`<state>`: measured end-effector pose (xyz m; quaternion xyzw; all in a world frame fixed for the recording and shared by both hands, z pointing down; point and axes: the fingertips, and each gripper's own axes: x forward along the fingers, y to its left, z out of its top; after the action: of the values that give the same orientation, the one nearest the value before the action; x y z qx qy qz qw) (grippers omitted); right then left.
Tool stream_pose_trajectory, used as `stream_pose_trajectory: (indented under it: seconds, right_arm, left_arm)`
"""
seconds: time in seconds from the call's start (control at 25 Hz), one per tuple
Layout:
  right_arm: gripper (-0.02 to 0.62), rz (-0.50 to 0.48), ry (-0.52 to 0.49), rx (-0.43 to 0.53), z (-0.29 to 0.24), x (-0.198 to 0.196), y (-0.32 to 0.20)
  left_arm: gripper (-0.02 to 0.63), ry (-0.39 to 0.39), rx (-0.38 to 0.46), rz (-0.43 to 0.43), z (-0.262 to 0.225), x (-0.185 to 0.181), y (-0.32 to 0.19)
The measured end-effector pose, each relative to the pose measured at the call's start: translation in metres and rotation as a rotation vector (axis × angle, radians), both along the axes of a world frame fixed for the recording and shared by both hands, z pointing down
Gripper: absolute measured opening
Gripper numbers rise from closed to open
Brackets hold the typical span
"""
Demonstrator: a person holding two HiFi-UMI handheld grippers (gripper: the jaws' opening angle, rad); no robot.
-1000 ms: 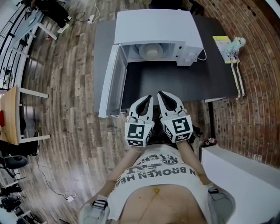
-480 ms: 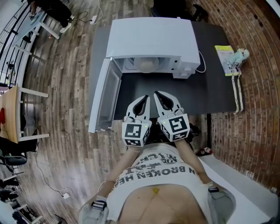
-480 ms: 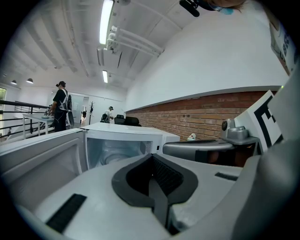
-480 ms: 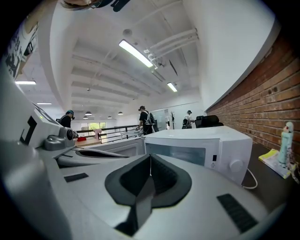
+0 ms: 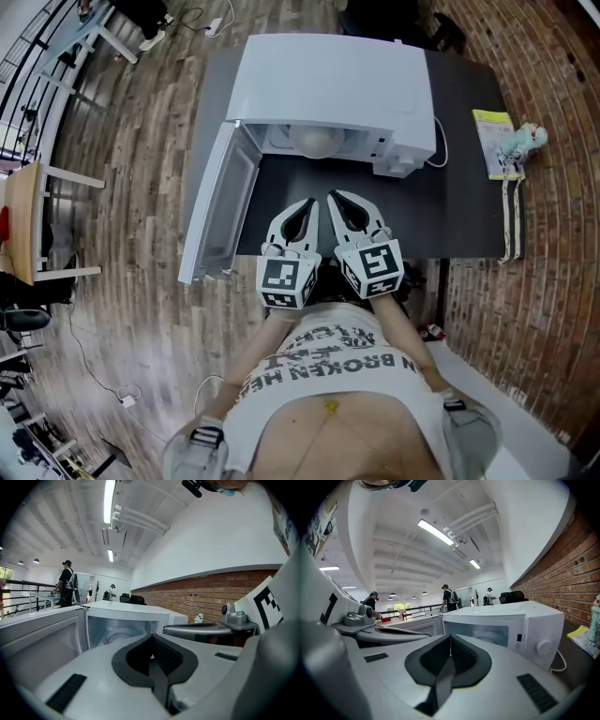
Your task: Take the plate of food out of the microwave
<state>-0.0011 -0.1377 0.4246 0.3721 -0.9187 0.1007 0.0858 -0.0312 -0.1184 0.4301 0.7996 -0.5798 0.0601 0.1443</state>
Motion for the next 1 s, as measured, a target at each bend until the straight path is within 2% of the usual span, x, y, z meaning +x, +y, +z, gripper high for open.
stream_pose_trajectory:
  seconds: [0.12,0.44,1.0]
  right_arm:
    - [0.009,0.017,0.002,-0.004,0.001,-0.003,-0.008]
    - [0.009,0.106,0.012,0.000,-0.002,-0.016,-0.041]
    - [0.009,0.229,0.075,-0.044,0.025,-0.054,-0.083]
  left_arm:
    - [0.006,-0.002,-0.001,0.012,0.000,-0.005,-0.010]
    - [0.006,0.003,0.005,0.112,-0.004,-0.019,-0.049]
    - [0.006,0.063,-0.020,0.207,0.017,-0.068,-0.092]
